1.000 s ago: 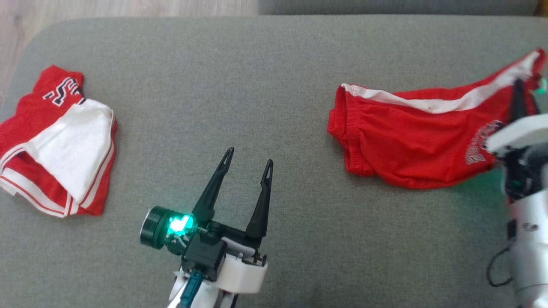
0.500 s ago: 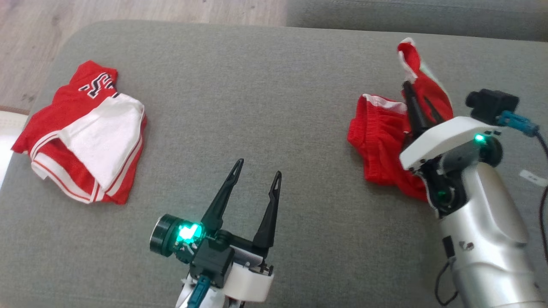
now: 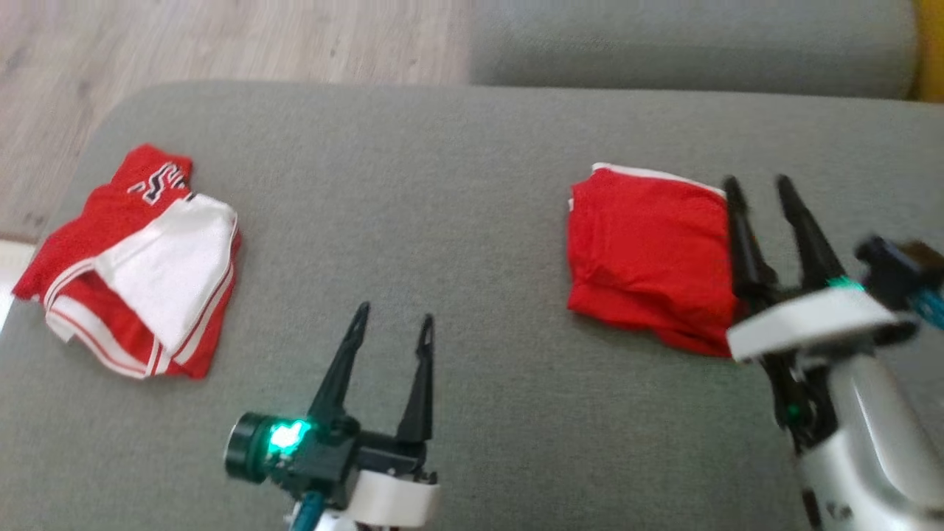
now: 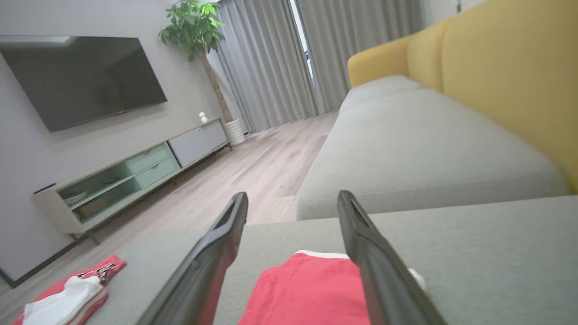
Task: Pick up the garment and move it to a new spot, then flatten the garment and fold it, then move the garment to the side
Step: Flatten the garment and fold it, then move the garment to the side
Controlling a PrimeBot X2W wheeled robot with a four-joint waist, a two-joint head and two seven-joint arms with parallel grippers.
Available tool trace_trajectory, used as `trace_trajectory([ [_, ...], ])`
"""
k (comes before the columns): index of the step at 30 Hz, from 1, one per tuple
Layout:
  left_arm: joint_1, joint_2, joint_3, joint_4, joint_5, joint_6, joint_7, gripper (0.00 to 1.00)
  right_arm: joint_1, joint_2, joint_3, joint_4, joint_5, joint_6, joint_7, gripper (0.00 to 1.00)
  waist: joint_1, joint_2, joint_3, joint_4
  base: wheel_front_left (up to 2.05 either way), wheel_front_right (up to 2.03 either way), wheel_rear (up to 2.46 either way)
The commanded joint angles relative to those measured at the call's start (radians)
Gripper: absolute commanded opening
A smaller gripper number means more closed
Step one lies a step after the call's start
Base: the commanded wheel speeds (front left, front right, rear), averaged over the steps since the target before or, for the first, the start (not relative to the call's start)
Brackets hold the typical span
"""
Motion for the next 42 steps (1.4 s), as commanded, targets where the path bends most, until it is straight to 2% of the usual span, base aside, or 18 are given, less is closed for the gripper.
trace_trajectory([
  [1, -0.003, -0.005, 0.051, -0.037, -0.014, 0.009, -0.005, 1.0, 0.018, -0.01, 0.001, -0.051, -0.035, -0.001, -0.045, 1.0, 0.0001, 0.0, -0.044, -0.038, 0.0, 0.0, 0.0],
  [9, 0.074, -0.006, 0.113, -0.056, -0.028, 0.033, -0.005, 1.0, 0.187, 0.001, -0.062, -0.116, -0.149, -0.001, -0.147, 1.0, 0.0001, 0.0, -0.111, -0.074, 0.0, 0.0, 0.0],
  [14, 0.135, -0.006, 0.131, -0.081, 0.002, 0.048, -0.005, 1.0, 0.325, 0.051, -0.131, -0.177, -0.212, -0.001, -0.158, 1.0, 0.0001, 0.0, -0.149, -0.077, 0.0, 0.0, 0.0],
  [19, 0.185, -0.006, 0.134, -0.101, 0.018, 0.048, -0.005, 1.0, 0.447, 0.075, -0.132, -0.202, -0.263, -0.001, -0.159, 1.0, 0.0001, 0.0, -0.174, -0.072, 0.0, 0.0, 0.0],
  [29, 0.198, -0.003, 0.16, -0.086, 0.054, 0.03, -0.005, 1.0, 0.456, 0.087, -0.137, -0.197, -0.277, -0.001, -0.159, 1.0, 0.0001, 0.0, -0.175, -0.078, 0.0, 0.0, 0.0],
  [42, 0.196, -0.004, 0.185, -0.07, 0.055, 0.005, -0.005, 1.0, 0.458, 0.087, -0.115, -0.185, -0.241, -0.001, -0.159, 1.0, 0.0001, 0.0, -0.166, -0.077, 0.0, 0.0, 0.0],
])
